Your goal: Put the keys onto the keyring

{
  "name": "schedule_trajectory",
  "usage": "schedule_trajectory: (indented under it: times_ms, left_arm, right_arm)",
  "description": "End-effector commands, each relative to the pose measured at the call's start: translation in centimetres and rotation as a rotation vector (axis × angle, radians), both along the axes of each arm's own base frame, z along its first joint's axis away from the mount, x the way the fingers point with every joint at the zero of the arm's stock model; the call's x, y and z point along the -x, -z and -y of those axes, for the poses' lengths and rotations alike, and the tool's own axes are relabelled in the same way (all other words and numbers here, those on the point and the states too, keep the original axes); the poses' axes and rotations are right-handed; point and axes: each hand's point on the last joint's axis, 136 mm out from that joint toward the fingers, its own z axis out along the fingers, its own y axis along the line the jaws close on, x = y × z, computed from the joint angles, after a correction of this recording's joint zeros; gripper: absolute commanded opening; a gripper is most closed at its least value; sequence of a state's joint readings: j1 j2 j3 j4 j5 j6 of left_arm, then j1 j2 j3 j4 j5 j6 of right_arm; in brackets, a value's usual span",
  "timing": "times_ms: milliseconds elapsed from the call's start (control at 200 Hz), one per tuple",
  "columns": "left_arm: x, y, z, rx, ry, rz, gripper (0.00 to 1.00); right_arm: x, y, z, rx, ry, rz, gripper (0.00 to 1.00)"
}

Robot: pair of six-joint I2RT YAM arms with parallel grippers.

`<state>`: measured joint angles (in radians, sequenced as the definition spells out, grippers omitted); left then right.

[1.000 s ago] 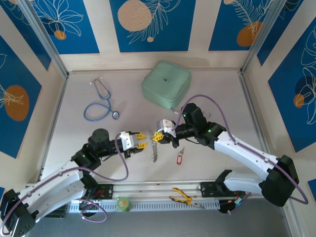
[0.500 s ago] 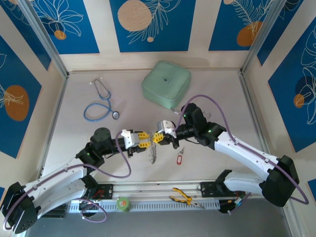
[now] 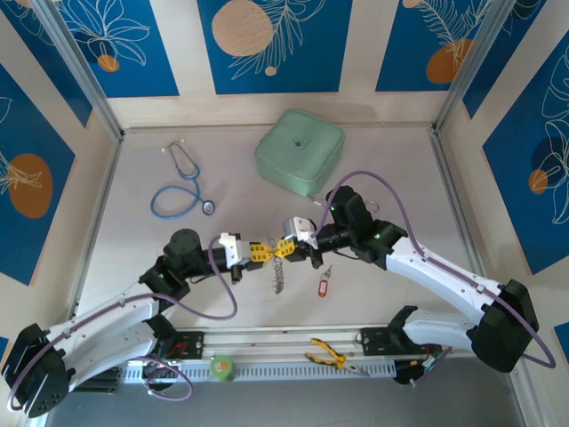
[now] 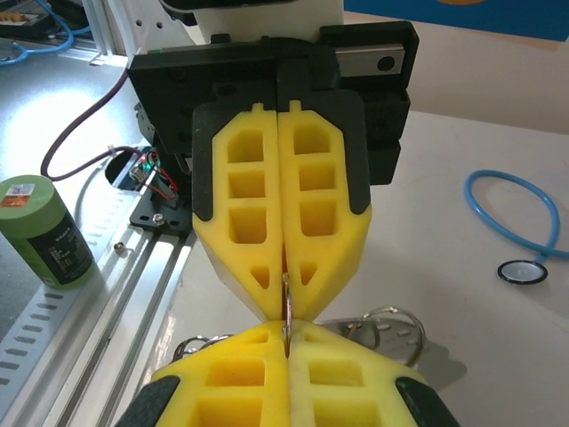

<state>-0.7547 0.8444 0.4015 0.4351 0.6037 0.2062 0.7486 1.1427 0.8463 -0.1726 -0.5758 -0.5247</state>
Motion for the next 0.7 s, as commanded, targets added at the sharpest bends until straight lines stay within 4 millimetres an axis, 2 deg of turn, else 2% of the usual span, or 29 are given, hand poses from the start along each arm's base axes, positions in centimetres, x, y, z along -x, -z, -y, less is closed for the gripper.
schedule_trajectory:
  times_ms: [0,85,160,270,455,695]
  left_arm:
    - [0.4,-1.9,0.3,0.056,0.035,0.066,0.0]
    - [0.3,-2.0,0.2,0.05,0.021,0.072,0.0]
    - [0.1,-1.6,0.2,0.034,0.01,0.071,0.0]
    - [0.0,-1.2,0.2,0.016,0.008,0.066,0.0]
    - [-0.2,-0.8,0.2,-0.004,-0.001,0.06,0.0]
    - [-0.4,-0.4,0.3,-0.023,-0.005,0.053,0.0]
  right_arm:
    - [0.0,-0.7,-0.4,-0.015,-0.009,0.037,0.06]
    - [-0.8,-0.2,0.2,0.026,0.042,0.065,0.2]
    - [-1.2,0.5,0.8,0.083,0.069,0.088,0.22]
    - [-1.3,1.0,1.2,0.116,0.077,0.102,0.23]
    - [-1.0,0.5,1.0,0.096,0.057,0.095,0.18]
    - [-0.2,-0.2,1.1,0.067,0.032,0.084,0.19]
